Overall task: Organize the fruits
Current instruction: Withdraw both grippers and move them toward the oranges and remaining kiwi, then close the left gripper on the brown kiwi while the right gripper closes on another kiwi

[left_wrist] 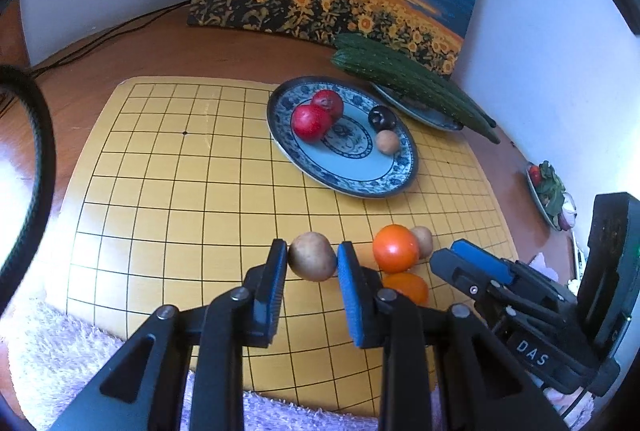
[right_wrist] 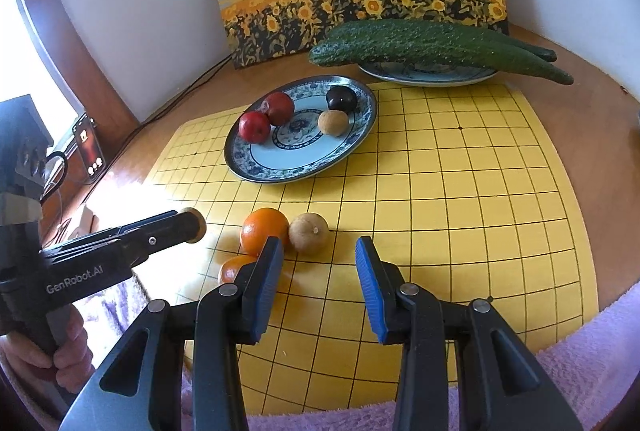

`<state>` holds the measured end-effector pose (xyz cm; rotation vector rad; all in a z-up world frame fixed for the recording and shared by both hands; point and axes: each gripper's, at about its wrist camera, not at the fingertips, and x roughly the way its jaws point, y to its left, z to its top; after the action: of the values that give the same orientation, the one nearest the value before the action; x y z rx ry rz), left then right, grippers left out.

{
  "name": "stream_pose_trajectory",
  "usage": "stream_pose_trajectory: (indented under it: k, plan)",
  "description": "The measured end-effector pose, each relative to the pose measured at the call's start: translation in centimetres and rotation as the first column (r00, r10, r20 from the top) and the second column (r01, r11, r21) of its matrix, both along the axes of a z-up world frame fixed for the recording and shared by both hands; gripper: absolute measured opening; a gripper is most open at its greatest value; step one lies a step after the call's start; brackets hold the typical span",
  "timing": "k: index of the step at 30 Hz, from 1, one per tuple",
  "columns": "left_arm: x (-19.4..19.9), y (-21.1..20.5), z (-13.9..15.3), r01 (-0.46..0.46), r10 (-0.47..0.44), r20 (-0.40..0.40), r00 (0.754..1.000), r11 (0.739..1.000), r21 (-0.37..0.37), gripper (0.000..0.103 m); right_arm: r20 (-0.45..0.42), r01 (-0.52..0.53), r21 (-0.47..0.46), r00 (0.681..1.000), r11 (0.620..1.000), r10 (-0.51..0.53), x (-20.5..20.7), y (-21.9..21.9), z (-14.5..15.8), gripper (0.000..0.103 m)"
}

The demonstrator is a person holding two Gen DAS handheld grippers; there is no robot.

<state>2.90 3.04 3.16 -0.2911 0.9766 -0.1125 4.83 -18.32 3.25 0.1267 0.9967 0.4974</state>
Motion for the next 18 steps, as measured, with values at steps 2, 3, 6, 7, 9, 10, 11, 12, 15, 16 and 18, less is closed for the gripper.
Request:
stream_pose_trajectory:
  k: [2, 3, 6, 7, 9, 10, 11, 12, 15, 16, 18]
  plan:
    - [0.0, 0.1, 0.0, -0.003, 0.003, 0.000, 1.000, 1.000, 0.003, 0.027, -0.005, -0.001, 0.003, 1.000, 1.000, 0.001, 0.2, 0.1, -0.2, 0.039]
    - [0.0, 0.1, 0.0, -0.005, 0.005, 0.000, 1.000, 1.000, 0.004, 0.027, -0.006, -0.001, 0.001, 1.000, 1.000, 0.001, 0.3, 0.1, -0.3, 0.039]
    - [0.1, 0.2, 0.0, -0.009, 0.009, 0.002, 1.000, 1.000, 0.011, 0.027, -0.011, -0.004, -0.003, 1.000, 1.000, 0.004, 0.5, 0.1, -0.5, 0.037]
    - [0.1, 0.2, 0.0, -0.011, 0.011, 0.002, 1.000, 1.000, 0.013, 0.027, -0.012, -0.006, -0.005, 1.000, 1.000, 0.006, 0.5, 0.1, -0.6, 0.036]
    - [0.1, 0.2, -0.1, -0.014, 0.014, 0.001, 1.000, 1.000, 0.015, 0.027, -0.011, -0.010, -0.014, 1.000, 1.000, 0.010, 0.5, 0.3, -0.7, 0.035]
    - [0.1, 0.2, -0.2, -0.015, 0.015, 0.000, 1.000, 1.000, 0.015, 0.027, -0.011, -0.012, -0.017, 1.000, 1.000, 0.012, 0.6, 0.3, -0.8, 0.034]
    - [0.1, 0.2, -0.2, -0.016, 0.016, 0.000, 1.000, 1.000, 0.015, 0.027, -0.012, -0.016, -0.021, 1.000, 1.000, 0.015, 0.6, 0.5, -0.8, 0.034]
    - [0.1, 0.2, -0.2, -0.017, 0.017, 0.000, 1.000, 1.000, 0.016, 0.027, -0.011, -0.018, -0.023, 1.000, 1.000, 0.018, 0.7, 0.5, -0.9, 0.034]
    - [0.1, 0.3, -0.2, -0.020, 0.020, -0.001, 1.000, 1.000, 0.016, 0.027, -0.003, -0.028, -0.031, 1.000, 0.999, 0.028, 0.7, 0.8, -0.9, 0.034]
    - [0.1, 0.3, -0.3, -0.021, 0.021, -0.001, 1.000, 1.000, 0.018, 0.027, 0.001, -0.031, -0.037, 1.000, 0.999, 0.031, 0.8, 0.9, -0.9, 0.034]
    - [0.2, 0.3, -0.3, -0.022, 0.022, -0.001, 1.000, 1.000, 0.019, 0.027, 0.007, -0.035, -0.044, 0.999, 0.998, 0.035, 0.8, 1.1, -0.8, 0.034]
